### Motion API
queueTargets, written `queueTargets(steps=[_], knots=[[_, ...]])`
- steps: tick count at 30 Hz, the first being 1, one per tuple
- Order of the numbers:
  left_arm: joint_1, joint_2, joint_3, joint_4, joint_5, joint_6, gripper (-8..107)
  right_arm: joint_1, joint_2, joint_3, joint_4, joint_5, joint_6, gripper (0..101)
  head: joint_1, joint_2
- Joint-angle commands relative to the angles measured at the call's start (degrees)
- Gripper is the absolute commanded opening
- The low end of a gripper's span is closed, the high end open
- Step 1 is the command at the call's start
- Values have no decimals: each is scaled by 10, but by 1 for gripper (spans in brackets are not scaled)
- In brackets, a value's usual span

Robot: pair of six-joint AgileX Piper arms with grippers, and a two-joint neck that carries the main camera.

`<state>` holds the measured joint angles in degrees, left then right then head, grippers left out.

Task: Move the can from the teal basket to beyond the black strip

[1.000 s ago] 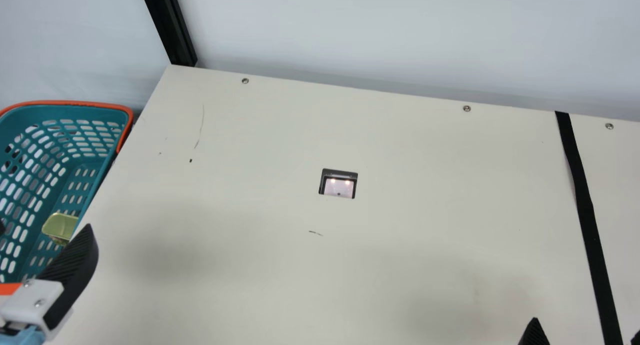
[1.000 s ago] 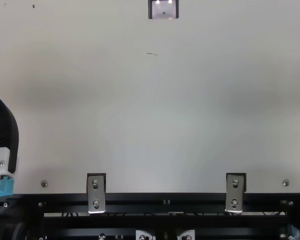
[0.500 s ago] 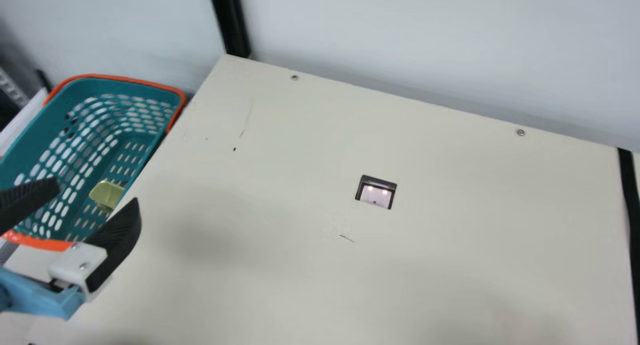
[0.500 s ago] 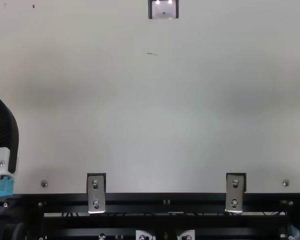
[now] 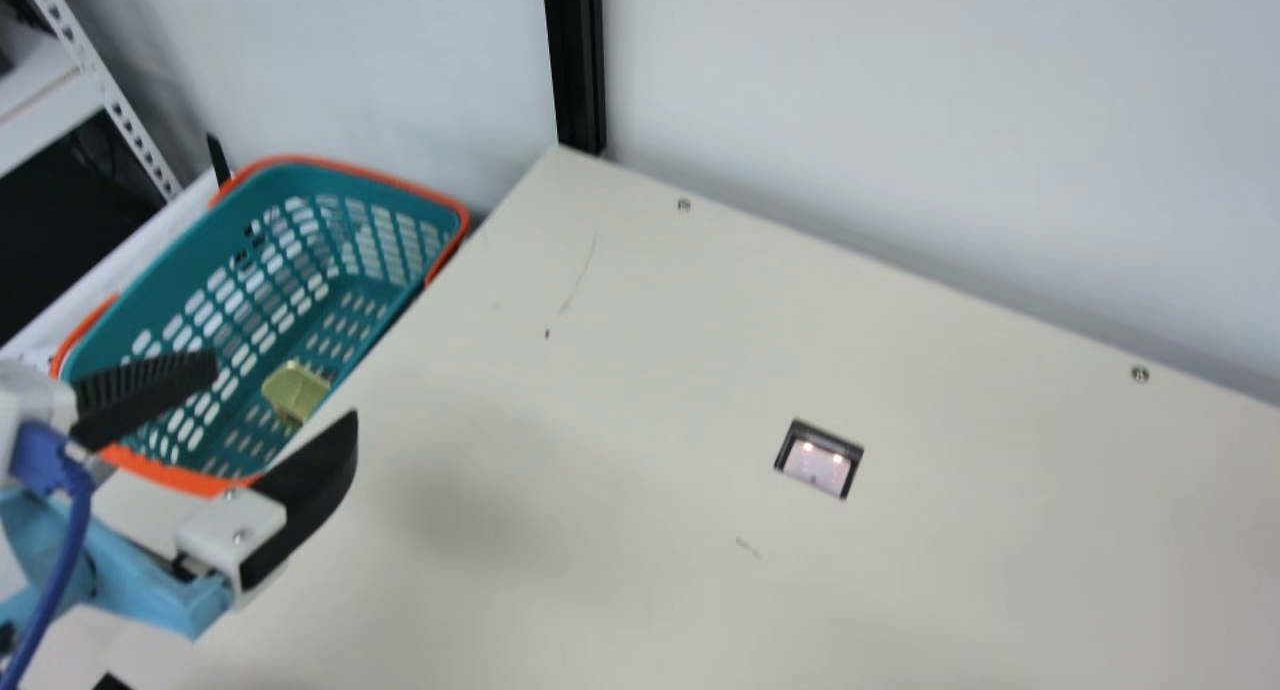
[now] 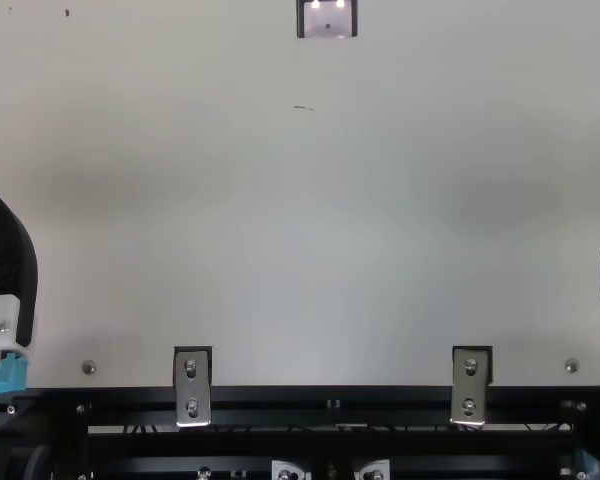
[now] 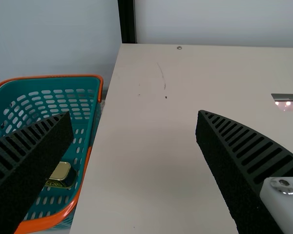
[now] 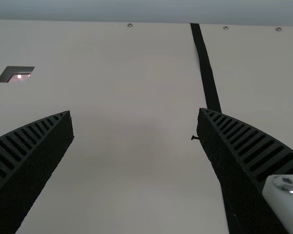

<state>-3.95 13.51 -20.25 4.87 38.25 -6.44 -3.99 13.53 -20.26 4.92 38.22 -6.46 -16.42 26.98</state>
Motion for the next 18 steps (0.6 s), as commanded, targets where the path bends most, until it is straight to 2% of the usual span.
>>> queueTargets(steps=[1,4,18], knots=[[0,0,0,0,0,0,90,0,0,0,0,0,0,101,-29,8],[0,0,0,0,0,0,90,0,0,0,0,0,0,101,-43,6],[-2,3,-5,-5,6,0,90,0,0,0,0,0,0,101,-43,6]])
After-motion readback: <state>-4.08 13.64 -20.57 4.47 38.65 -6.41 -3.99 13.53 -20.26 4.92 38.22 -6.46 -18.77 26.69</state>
